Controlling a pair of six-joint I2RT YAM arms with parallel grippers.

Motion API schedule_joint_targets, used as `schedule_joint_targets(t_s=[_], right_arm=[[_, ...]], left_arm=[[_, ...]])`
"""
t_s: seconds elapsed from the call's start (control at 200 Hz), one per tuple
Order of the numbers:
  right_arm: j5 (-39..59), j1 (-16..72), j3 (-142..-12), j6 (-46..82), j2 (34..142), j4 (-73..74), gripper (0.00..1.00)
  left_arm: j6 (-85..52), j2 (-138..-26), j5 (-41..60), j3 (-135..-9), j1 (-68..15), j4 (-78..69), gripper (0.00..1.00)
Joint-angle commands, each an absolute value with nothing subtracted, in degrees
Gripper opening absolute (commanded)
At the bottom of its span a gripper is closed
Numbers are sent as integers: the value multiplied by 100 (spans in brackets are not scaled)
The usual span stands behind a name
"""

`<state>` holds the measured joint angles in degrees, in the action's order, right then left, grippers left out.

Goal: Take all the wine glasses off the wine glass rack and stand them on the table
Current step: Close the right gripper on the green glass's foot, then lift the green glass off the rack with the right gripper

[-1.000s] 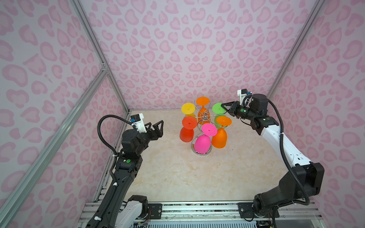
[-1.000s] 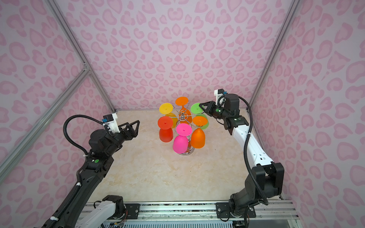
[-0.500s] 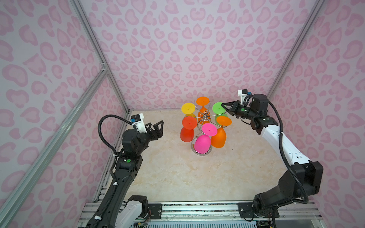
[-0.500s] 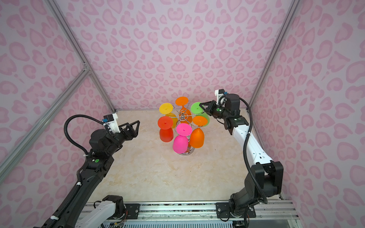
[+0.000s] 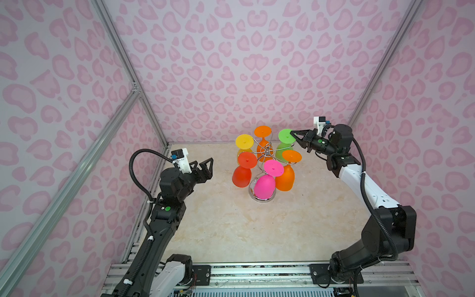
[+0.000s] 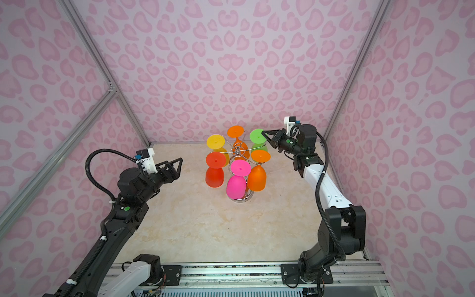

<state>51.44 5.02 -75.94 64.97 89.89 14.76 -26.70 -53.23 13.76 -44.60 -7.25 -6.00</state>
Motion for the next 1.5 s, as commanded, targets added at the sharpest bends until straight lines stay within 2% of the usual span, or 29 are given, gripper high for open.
schedule_joint_targets(t_s=[0.0,0.425,0.8,1.065,1.5], right_arm=[[5220,445,-7531,6662,8952,1956,0],[5318,266,-7061,6613,8501,1881,0],[5321,466,-6833,6478,8185,1694,0],[5293,672,-6990,6501,8373,1709,0],[5283,784,-7945,6559,9183,1691,0]], left_arm=[[-2654,-5317,1450,-4510,-727,-686,88],[-2628,-5294,1450,-4526,-723,-668,88],[-2637,-5214,1433,-4491,-729,-636,88],[-2646,-5199,1432,-4465,-729,-624,88],[-2628,-5120,1406,-4430,-724,-571,88]])
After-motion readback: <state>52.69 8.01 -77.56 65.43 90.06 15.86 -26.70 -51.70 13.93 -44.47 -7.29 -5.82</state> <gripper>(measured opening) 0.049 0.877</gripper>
